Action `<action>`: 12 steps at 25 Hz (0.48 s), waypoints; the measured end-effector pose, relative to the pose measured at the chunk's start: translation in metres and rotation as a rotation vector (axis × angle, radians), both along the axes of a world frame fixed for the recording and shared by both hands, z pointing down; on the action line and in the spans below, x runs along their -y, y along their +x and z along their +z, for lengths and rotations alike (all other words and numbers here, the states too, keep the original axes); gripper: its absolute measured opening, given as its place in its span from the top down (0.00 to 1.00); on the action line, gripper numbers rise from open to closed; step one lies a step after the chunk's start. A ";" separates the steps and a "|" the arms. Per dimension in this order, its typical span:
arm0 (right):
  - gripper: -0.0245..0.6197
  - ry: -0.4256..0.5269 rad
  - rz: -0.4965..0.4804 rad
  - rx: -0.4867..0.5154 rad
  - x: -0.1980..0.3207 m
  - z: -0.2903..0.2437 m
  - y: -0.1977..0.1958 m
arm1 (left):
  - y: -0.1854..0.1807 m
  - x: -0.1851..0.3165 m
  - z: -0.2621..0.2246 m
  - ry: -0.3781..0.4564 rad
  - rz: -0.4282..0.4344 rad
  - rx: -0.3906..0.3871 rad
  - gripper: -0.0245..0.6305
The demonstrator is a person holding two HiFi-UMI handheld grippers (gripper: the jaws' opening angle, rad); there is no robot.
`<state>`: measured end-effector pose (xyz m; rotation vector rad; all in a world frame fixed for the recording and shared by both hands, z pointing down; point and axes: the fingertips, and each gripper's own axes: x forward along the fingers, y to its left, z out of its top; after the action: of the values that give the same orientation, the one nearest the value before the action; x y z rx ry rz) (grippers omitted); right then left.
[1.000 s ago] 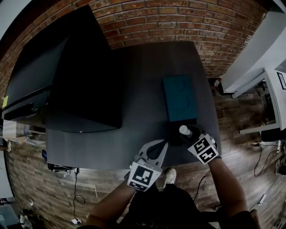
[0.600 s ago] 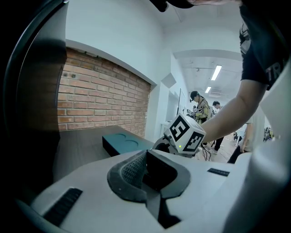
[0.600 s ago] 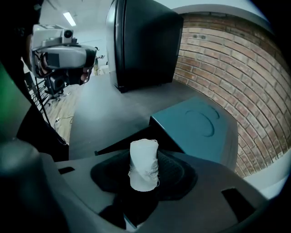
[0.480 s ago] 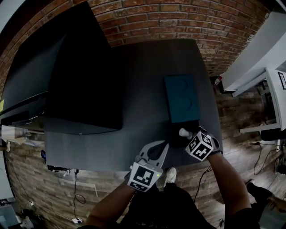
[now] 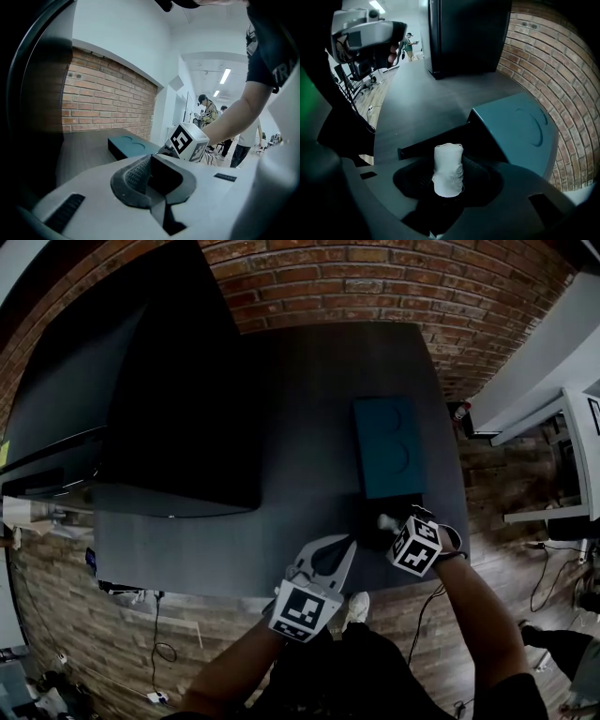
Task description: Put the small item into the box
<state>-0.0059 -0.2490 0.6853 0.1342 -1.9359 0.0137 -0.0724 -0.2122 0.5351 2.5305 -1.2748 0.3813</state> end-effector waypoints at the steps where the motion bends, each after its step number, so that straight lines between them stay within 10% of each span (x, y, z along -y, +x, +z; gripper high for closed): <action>1: 0.66 -0.001 -0.004 -0.004 0.000 0.001 0.000 | 0.000 0.000 0.000 -0.001 -0.002 -0.001 0.91; 12: 0.66 0.002 -0.030 -0.020 -0.002 0.004 -0.007 | -0.004 -0.003 -0.001 -0.003 -0.016 -0.002 0.91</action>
<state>-0.0127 -0.2465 0.6890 0.1062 -1.9179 -0.0091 -0.0762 -0.2096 0.5344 2.5164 -1.2922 0.3772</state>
